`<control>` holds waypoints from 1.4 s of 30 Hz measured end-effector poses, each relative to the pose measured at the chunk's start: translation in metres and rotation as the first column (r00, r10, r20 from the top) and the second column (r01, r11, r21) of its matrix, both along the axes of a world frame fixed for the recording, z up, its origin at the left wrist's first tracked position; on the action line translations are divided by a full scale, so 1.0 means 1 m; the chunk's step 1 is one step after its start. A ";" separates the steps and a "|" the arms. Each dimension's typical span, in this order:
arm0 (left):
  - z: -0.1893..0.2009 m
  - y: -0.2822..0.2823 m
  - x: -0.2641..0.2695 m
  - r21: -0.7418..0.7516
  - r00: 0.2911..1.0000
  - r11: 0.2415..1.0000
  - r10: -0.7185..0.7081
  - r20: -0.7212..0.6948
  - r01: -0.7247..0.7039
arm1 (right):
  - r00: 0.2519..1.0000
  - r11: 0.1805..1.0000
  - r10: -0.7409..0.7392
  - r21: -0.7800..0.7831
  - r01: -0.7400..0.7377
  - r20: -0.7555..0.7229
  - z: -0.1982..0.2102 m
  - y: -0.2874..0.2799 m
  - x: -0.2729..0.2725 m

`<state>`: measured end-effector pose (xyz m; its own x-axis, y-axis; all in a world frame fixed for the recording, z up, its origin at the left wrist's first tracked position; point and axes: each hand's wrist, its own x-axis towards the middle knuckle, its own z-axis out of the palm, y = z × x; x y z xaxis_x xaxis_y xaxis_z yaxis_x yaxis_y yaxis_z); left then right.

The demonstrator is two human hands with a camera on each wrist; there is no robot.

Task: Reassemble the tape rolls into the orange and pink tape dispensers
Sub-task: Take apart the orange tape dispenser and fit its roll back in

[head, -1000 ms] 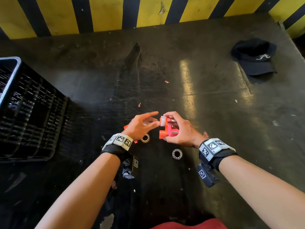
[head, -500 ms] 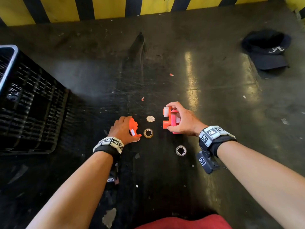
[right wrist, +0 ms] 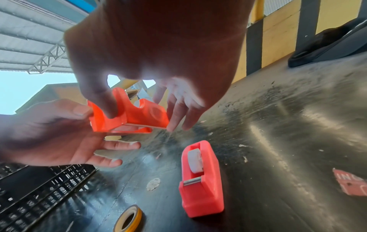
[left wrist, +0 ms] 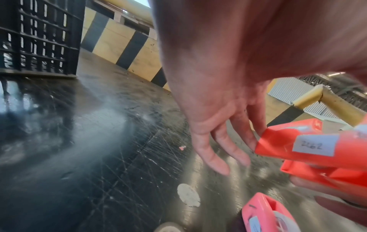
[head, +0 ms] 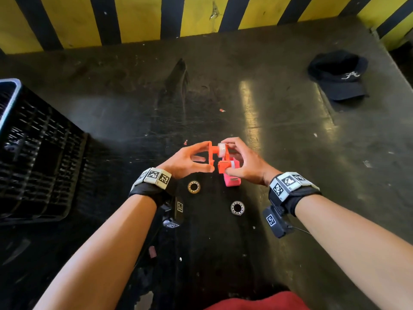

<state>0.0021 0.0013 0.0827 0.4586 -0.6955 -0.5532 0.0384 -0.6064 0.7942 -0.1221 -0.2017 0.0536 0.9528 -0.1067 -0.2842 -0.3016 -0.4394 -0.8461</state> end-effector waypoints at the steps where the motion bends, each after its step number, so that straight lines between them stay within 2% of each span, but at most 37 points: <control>1: 0.001 -0.002 -0.002 0.003 1.000 1.000 -0.002 0.002 0.002 | 1.000 1.000 -0.008 0.005 0.008 0.005 0.002 -0.002 -0.002; 16: 0.011 -0.008 -0.023 -0.045 0.999 0.999 -0.015 -0.043 0.013 | 1.000 0.997 0.016 0.072 -0.016 0.007 0.015 -0.003 -0.013; 27: 0.019 -0.002 -0.021 -0.020 0.992 0.997 -0.074 -0.104 0.072 | 0.998 0.991 0.048 0.127 -0.043 -0.039 0.018 -0.006 -0.013; 35: 0.024 -0.007 -0.021 -0.032 0.997 0.997 -0.066 -0.032 0.065 | 0.999 0.994 0.041 0.106 -0.037 -0.034 0.014 -0.001 -0.015; 39: 0.027 -0.008 -0.020 -0.121 0.999 0.992 0.035 0.002 -0.035 | 1.000 0.997 0.027 0.069 -0.027 0.003 0.015 -0.002 -0.014; 42: 0.023 -0.010 -0.022 -0.160 0.987 0.983 0.113 0.115 -0.094 | 0.999 0.999 0.031 0.042 -0.032 0.023 0.013 -0.001 -0.015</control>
<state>-0.0201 -0.0087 0.1061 0.5903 -0.7129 -0.3785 -0.0093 -0.4749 0.8800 -0.1371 -0.2025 0.0667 0.9617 -0.0653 -0.2663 -0.2690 -0.4123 -0.8704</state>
